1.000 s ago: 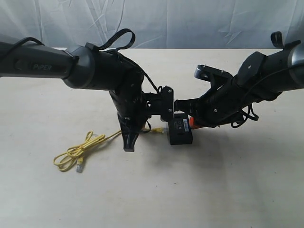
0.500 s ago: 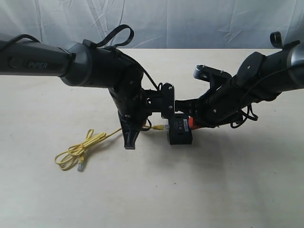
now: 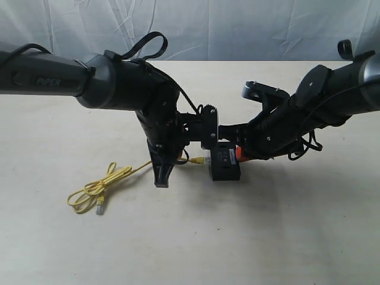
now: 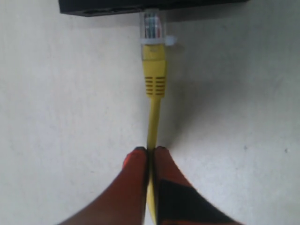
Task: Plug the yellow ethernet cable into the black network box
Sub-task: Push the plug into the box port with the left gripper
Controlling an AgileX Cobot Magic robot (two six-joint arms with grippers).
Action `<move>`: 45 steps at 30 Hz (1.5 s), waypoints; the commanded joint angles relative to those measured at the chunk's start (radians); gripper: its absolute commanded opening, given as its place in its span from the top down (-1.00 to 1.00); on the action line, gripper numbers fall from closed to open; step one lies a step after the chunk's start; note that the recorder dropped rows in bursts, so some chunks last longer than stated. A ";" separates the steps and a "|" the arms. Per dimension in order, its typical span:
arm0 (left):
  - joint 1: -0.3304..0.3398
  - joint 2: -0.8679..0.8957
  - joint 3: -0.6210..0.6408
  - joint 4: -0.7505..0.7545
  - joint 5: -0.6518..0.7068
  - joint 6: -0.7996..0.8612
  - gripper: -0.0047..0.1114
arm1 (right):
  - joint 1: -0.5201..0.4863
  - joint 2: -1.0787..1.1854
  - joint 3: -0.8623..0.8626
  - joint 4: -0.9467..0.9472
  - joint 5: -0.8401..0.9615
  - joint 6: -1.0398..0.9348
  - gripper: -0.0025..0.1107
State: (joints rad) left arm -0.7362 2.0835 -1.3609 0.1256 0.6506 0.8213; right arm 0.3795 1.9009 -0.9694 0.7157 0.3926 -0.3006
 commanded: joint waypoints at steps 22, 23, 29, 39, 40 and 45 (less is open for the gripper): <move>-0.006 -0.019 -0.005 -0.020 -0.038 -0.001 0.92 | 0.000 0.000 -0.003 0.000 0.004 -0.042 0.97; -0.006 -0.019 -0.005 -0.022 -0.039 -0.001 0.92 | 0.000 0.000 -0.003 0.000 0.004 -0.042 0.97; -0.006 -0.014 -0.005 -0.043 -0.040 -0.001 0.92 | 0.000 0.000 -0.003 0.000 0.006 -0.042 0.97; -0.006 -0.014 -0.005 -0.126 -0.051 0.138 0.92 | 0.000 0.000 -0.003 0.000 0.013 -0.068 0.97; -0.006 -0.014 -0.005 -0.126 -0.054 0.145 0.92 | 0.000 0.000 -0.003 0.000 0.013 -0.073 0.97; -0.006 -0.014 -0.005 -0.126 -0.065 0.200 0.92 | 0.000 0.000 -0.003 0.000 0.017 -0.125 0.97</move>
State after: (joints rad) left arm -0.7362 2.0777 -1.3609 0.0385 0.6242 0.9872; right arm 0.3777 1.9009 -0.9694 0.7119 0.3983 -0.3981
